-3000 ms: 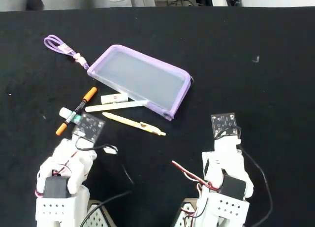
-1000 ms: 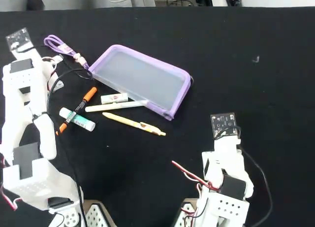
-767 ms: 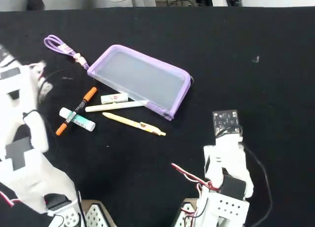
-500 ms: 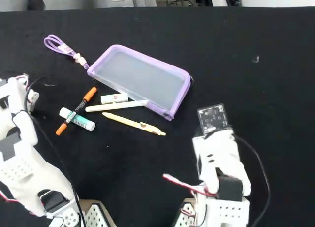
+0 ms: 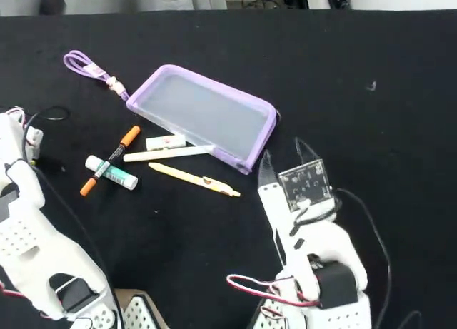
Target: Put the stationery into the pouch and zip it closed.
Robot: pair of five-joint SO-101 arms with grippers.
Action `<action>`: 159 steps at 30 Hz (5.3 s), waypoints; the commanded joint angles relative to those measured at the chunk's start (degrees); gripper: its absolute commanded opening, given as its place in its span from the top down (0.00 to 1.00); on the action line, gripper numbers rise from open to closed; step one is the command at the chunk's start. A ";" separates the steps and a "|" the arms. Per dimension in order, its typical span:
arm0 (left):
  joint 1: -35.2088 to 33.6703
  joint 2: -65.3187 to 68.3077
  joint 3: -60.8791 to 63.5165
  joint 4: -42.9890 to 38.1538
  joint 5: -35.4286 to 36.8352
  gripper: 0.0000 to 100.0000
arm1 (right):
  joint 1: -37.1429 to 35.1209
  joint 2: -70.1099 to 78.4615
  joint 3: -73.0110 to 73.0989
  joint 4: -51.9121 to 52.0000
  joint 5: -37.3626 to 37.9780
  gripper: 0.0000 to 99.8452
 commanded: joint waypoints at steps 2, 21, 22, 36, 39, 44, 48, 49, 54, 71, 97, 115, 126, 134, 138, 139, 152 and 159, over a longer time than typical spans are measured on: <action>-2.95 4.84 -7.34 4.31 0.62 0.97 | -3.96 19.12 -11.38 -7.21 -0.44 0.81; -3.21 7.82 -9.80 4.57 0.70 0.97 | -18.90 79.43 -48.13 -25.49 -0.44 0.81; -3.21 7.82 -10.24 4.66 0.70 0.97 | -19.16 82.42 -50.51 -25.76 -0.44 0.81; -3.21 7.91 -10.42 4.84 0.70 0.97 | -20.04 120.84 -84.35 -33.41 0.09 0.81; -3.21 7.91 -10.51 4.92 0.70 0.97 | -20.04 130.59 -94.55 -32.35 0.09 0.81; -3.21 7.91 -10.51 4.84 0.70 0.97 | -20.75 146.15 -112.57 -29.63 0.09 0.81; -3.21 7.82 -10.51 4.75 0.70 0.97 | -22.33 157.49 -128.13 -26.99 0.09 0.81; -3.21 7.82 -10.51 4.75 0.70 0.97 | -22.77 160.40 -132.09 -26.29 0.09 0.81; -3.12 7.82 -10.51 4.75 0.70 0.97 | -24.79 173.32 -152.13 -20.04 0.09 0.81; -3.03 7.82 -10.51 4.75 0.70 0.97 | -25.85 182.64 -169.89 8.53 15.56 0.81; -2.77 7.82 -10.59 4.66 0.70 0.97 | -19.25 168.84 -170.42 37.36 35.34 0.81; -2.77 7.74 -10.59 4.66 0.70 0.97 | -22.51 184.13 -169.71 -2.90 18.55 0.81; -2.86 7.74 -10.59 4.66 0.70 0.97 | -22.86 187.21 -169.63 10.55 24.70 0.81; -2.77 7.74 -10.59 4.66 0.70 0.97 | -22.51 184.40 -170.07 26.20 32.88 0.81; -2.77 7.74 -10.59 4.66 0.70 0.97 | -22.33 180.44 -169.71 34.37 36.75 0.84; -2.77 7.74 -10.59 4.66 0.70 0.97 | -22.33 179.74 -169.63 36.66 38.33 0.86; -2.77 7.74 -10.59 4.66 0.70 0.97 | -16.79 177.27 -170.24 48.44 45.36 0.91; -2.77 7.74 -10.59 4.66 0.70 0.97 | -18.55 171.65 -170.33 41.23 44.04 0.91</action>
